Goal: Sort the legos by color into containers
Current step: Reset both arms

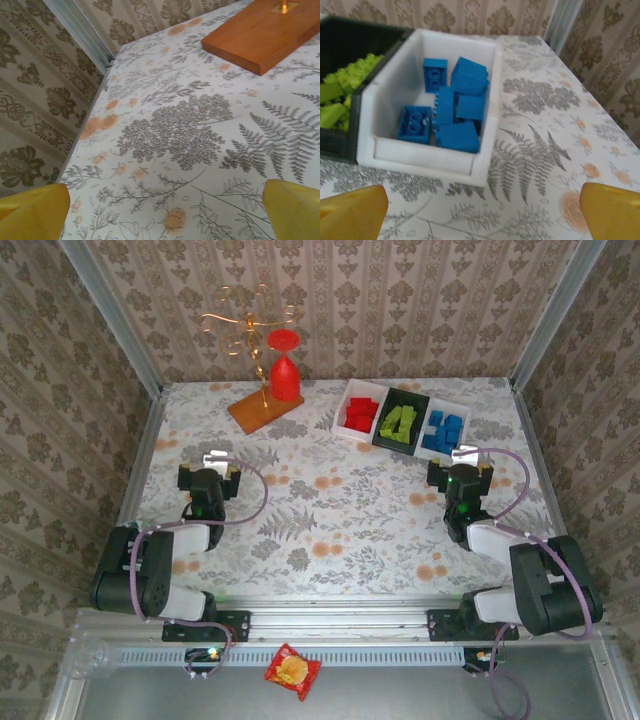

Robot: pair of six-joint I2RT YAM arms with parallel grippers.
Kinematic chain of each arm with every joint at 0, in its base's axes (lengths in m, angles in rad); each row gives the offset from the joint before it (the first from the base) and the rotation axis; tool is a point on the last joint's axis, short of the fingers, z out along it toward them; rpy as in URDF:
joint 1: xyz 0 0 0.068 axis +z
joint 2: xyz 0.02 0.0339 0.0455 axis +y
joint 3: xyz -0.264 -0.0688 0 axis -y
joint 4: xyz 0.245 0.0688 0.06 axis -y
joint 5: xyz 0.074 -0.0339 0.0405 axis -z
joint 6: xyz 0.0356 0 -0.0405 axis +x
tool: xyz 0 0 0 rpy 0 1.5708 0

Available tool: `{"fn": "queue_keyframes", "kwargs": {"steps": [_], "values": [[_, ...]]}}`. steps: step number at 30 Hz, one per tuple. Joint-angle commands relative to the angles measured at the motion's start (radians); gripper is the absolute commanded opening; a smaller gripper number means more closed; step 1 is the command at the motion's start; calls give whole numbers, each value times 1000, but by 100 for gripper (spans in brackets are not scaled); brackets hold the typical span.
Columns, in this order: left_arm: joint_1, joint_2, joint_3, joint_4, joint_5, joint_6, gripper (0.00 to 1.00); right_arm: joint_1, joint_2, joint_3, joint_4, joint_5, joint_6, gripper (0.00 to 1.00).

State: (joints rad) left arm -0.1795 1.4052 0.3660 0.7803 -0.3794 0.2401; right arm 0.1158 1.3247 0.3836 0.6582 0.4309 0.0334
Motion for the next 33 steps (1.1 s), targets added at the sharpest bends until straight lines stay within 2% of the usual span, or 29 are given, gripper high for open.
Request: {"fn": "queue_keyframes", "kwargs": {"steps": [1,4,6,8,12,15,16,18,20,21,26,33], "values": [[32,-33,-24,46,41,-22,100,-21,42,-30,181,-110,-5,100],[82,-63,-36,29,114,-65,100,-24,92,-26,204,-139,-10,100],[124,-92,-54,25,180,-160,100,-25,120,-36,245,-153,-13,100],[179,-82,-105,150,338,-231,100,-27,149,-39,275,-166,-16,100],[177,-4,-98,219,335,-204,100,-28,209,-24,298,-197,-28,100],[165,166,-106,408,398,-165,100,-33,208,-18,286,-198,-22,100],[159,195,-104,459,398,-152,100,-34,210,-14,275,-194,-19,100],[159,129,-46,235,362,-183,100,-45,209,-1,253,-192,-4,100],[156,157,1,201,319,-180,100,-57,206,8,233,-207,7,100],[157,143,27,116,308,-193,100,-59,206,8,233,-210,8,100],[142,155,5,188,232,-190,100,-59,206,8,231,-212,9,100],[138,156,10,179,229,-186,100,-61,206,8,231,-213,8,100]]}}
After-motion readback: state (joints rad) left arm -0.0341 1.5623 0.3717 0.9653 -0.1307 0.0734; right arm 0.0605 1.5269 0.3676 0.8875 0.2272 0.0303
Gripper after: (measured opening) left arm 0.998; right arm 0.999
